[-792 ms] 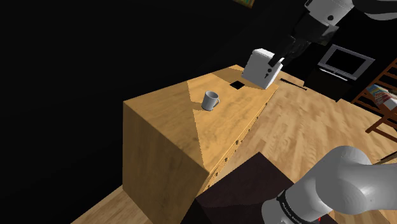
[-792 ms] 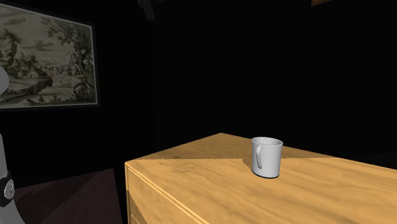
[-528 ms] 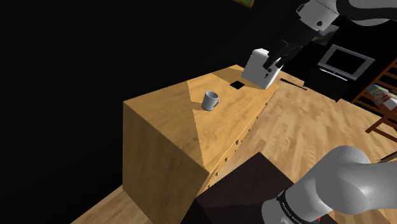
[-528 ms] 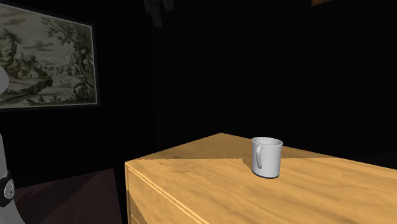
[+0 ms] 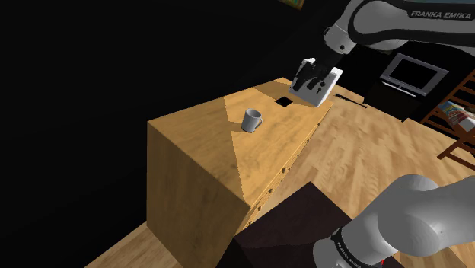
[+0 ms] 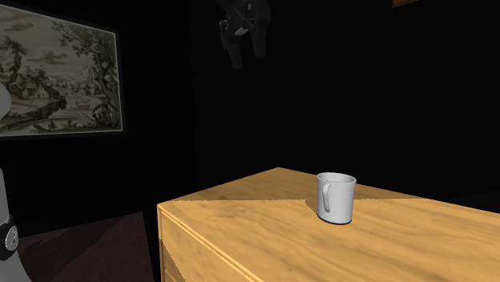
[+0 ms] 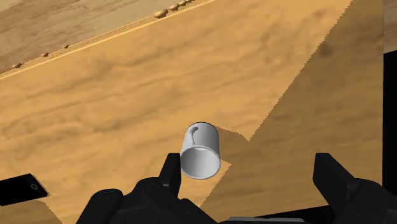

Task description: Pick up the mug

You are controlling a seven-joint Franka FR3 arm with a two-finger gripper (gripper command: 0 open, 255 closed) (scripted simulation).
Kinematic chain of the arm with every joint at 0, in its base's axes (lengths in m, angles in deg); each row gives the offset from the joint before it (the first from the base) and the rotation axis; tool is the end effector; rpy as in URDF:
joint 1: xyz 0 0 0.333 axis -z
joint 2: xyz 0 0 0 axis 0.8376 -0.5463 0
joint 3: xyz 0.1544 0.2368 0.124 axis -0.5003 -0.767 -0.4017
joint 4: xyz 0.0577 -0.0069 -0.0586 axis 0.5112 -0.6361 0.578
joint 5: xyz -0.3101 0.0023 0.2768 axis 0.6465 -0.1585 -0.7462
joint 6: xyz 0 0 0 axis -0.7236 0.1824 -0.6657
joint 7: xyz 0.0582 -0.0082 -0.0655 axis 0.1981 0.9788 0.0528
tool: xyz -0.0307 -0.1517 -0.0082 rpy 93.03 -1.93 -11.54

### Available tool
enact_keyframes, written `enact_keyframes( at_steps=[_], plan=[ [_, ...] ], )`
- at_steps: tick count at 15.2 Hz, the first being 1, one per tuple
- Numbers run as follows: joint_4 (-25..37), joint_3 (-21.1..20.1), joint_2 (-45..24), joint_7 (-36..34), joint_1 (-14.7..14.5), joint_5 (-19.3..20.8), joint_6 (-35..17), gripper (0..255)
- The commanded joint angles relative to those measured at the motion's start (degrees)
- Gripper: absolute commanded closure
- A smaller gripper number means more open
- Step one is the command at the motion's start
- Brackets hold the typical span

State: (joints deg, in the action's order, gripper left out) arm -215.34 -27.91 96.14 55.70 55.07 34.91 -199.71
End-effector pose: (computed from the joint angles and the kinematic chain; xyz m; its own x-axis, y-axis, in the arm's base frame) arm 0.4464 -0.0897 0.5066 0.9782 -0.0206 0.2068 -0.0245 -0.9996 0.0163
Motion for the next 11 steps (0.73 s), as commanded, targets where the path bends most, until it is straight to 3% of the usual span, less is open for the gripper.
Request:
enact_keyframes(
  at_steps=[1,11],
  plan=[
    [0.42,1.26,-3.31,1.29,-0.20,-0.50,-2.52,0],
    [7.98,7.06,-24.43,10.20,-1.31,-7.57,-13.07,0]
  ],
)
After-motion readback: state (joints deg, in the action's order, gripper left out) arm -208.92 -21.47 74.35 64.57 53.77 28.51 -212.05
